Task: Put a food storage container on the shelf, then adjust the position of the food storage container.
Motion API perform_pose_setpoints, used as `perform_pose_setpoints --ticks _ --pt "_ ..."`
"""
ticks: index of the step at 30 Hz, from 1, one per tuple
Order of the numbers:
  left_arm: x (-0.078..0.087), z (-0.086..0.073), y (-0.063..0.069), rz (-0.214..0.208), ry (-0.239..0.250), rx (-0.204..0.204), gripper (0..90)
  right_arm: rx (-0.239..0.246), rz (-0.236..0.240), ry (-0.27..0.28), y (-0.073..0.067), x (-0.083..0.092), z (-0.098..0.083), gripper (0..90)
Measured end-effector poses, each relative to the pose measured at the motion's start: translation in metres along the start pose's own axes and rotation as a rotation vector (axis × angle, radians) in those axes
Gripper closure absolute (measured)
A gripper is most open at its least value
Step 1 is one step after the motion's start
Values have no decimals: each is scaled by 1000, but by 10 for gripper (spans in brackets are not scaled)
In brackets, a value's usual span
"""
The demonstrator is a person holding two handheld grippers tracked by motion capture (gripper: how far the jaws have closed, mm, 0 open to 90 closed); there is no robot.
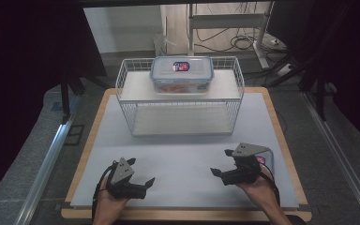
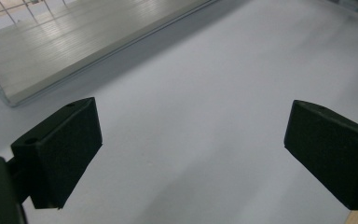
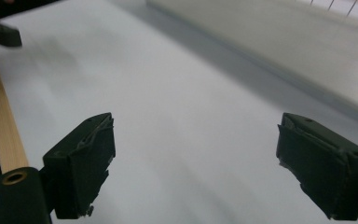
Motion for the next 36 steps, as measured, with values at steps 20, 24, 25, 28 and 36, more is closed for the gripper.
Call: perform_pose_setpoints --ticks 20,24,25,28,36 --pt "-1 0 0 1 1 -1 42 8 -106 -99 0 -1 -12 25" --pt "-2 0 0 1 -4 -3 42 -26 -134 -108 9 8 -12 212" --pt "-2 0 0 0 -5 -3 42 -34 -137 -100 12 12 -12 297" --pt "-2 0 0 3 -10 -2 42 -41 -146 -79 19 24 -12 545" --pt "0 0 -1 6 1 1 43 -64 -187 -88 40 47 -23 894"
Point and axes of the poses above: each handheld gripper's, and its own axes: x roughly backward along the jaws, z roughly out of its top, y roughly to its right, the point moved 1 cm from there along -x, roughly forward along the jaws, and after that the axes turned 3 degrees about -y, right-handed, at the moved point
